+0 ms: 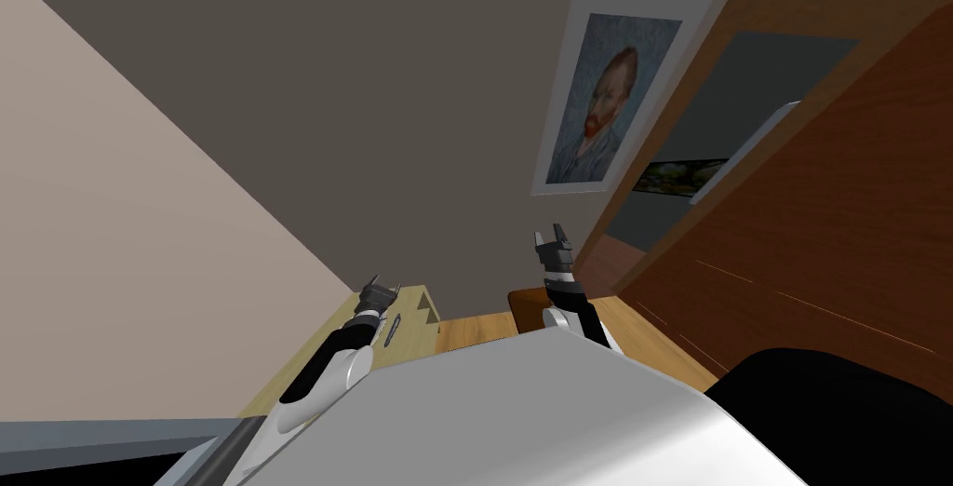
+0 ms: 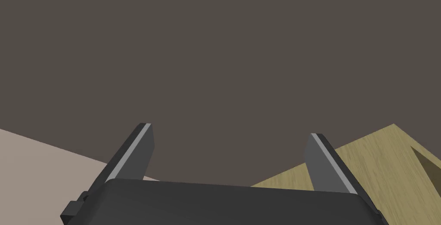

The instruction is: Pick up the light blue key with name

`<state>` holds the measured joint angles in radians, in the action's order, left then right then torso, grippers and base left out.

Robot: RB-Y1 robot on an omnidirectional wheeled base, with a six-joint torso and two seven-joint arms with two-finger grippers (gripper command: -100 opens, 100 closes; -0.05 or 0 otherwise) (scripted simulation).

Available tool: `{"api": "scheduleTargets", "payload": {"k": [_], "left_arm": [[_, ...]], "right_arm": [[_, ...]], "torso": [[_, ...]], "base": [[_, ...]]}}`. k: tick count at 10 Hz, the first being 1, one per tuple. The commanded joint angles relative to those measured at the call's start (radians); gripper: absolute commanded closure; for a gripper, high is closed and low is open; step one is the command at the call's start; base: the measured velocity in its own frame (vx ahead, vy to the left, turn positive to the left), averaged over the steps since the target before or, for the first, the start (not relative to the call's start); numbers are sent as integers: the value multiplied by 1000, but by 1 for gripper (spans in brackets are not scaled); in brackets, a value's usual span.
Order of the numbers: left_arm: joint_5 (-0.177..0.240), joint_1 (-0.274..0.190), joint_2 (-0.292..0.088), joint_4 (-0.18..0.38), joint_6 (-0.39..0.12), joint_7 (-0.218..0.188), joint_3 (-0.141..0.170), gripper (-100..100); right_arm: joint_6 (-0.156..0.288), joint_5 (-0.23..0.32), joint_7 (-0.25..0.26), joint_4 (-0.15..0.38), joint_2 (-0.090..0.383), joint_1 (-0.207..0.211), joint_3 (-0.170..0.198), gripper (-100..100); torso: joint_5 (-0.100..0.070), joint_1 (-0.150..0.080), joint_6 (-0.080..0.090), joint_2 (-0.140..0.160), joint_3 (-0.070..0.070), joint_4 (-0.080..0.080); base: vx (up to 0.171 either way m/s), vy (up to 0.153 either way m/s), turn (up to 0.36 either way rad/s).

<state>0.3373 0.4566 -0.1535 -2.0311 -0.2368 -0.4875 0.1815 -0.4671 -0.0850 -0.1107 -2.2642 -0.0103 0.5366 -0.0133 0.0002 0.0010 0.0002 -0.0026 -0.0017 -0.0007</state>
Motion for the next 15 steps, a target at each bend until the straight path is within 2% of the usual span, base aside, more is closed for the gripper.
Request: {"api": "scheduleTargets", "payload": {"k": [1,2,3,4,5,6,7,8,10,11,12,13,15], "left_arm": [[21,-2,-3,23,-50,-34,14,-100],[21,-2,-3,23,-55,-34,14,-100],[38,-4,-6,45,-90,-63,25,-100],[38,-4,-6,45,-98,-63,25,-100],[56,-7,-8,68,-133,-92,37,-100],[56,-7,-8,68,-141,-92,37,-100],[73,-9,-9,91,-180,-120,47,-100],[73,-9,-9,91,-184,-120,47,-100],[107,-12,-11,138,-259,-176,67,-100],[107,-12,-11,138,-268,-176,67,-100],[124,-13,-11,162,-309,-203,76,-100],[124,-13,-11,162,-309,-203,76,-100],[156,-15,-11,208,-379,-255,93,-100]], "right_arm": [[0,0,0,0,0,0,0,0],[0,0,0,0,0,0,0,0],[0,0,0,0,0,0,0,0],[0,0,0,0,0,0,0,0],[0,0,0,0,0,0,0,0],[0,0,0,0,0,0,0,0],[0,0,0,0,0,0,0,0],[0,0,0,0,0,0,0,0],[0,0,0,0,0,0,0,0],[0,0,0,0,0,0,0,0],[0,0,0,0,0,0,0,0],[0,0,0,0,0,0,0,0],[0,0,0,0,0,0,0,0]], "torso": [[0,0,0,0,0,0],[0,1,0,0,0,0],[0,0,0,0,0,0],[0,0,0,0,0,0],[0,0,0,0,0,0],[0,0,0,0,0,0],[0,0,0,0,0,0],[0,1,0,0,0,0],[0,1,0,1,0,0],[0,2,0,-1,0,0],[0,1,0,0,0,0],[0,1,0,0,0,0],[0,1,0,1,0,0]], "base": [[40,14,26],[32,6,10],[39,3,15],[33,6,11],[36,9,16],[34,10,10],[39,15,13],[30,12,5],[43,23,10],[46,25,0],[36,17,1],[27,7,3],[43,21,-3]]}}
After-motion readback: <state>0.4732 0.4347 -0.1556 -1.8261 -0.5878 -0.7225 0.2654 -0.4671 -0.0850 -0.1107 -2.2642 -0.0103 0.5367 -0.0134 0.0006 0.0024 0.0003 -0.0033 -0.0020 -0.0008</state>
